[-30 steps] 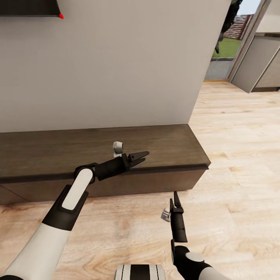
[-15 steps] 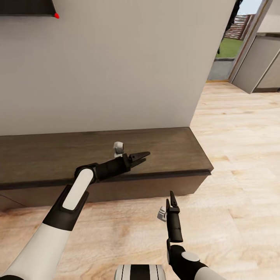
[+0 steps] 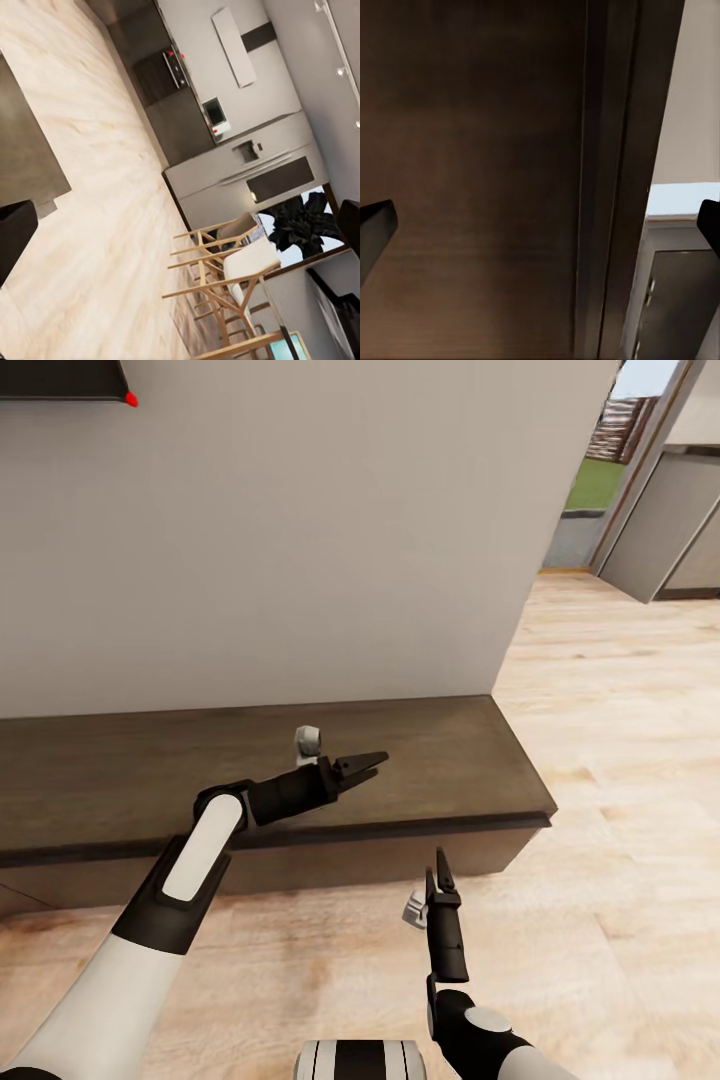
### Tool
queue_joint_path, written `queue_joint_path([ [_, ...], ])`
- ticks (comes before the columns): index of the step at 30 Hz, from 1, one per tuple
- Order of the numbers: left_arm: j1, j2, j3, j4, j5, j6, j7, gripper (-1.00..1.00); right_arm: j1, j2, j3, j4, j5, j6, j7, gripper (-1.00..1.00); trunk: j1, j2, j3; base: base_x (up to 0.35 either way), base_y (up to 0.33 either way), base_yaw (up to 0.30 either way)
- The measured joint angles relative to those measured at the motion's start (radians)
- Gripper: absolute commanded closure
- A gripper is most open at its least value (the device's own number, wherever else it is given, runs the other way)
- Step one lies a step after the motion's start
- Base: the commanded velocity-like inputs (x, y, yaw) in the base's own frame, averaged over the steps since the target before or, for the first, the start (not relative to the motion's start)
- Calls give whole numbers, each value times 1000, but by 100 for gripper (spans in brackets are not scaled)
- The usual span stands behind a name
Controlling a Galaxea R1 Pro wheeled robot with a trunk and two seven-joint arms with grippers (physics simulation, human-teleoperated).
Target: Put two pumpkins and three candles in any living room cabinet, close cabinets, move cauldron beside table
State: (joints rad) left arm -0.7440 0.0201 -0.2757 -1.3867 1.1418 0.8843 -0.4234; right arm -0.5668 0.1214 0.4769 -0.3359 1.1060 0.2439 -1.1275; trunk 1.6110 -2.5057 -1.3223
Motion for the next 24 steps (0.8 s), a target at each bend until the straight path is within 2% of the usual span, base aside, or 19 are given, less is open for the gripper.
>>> queue_joint_path([
  [11,0,0,-6,0,0,0,0,-100,1,0,0,2,1,0,-11,-100,0,0,0,43,0,0],
  [17,0,0,-6,0,0,-1,0,-100,0,0,0,7,2,0,-10,-100,0,0,0,194,0,0],
  [24,0,0,-7,0,-1,-1,0,-100,0,-6,0,11,14,-3,-9,-100,0,0,0,24,0,0],
])
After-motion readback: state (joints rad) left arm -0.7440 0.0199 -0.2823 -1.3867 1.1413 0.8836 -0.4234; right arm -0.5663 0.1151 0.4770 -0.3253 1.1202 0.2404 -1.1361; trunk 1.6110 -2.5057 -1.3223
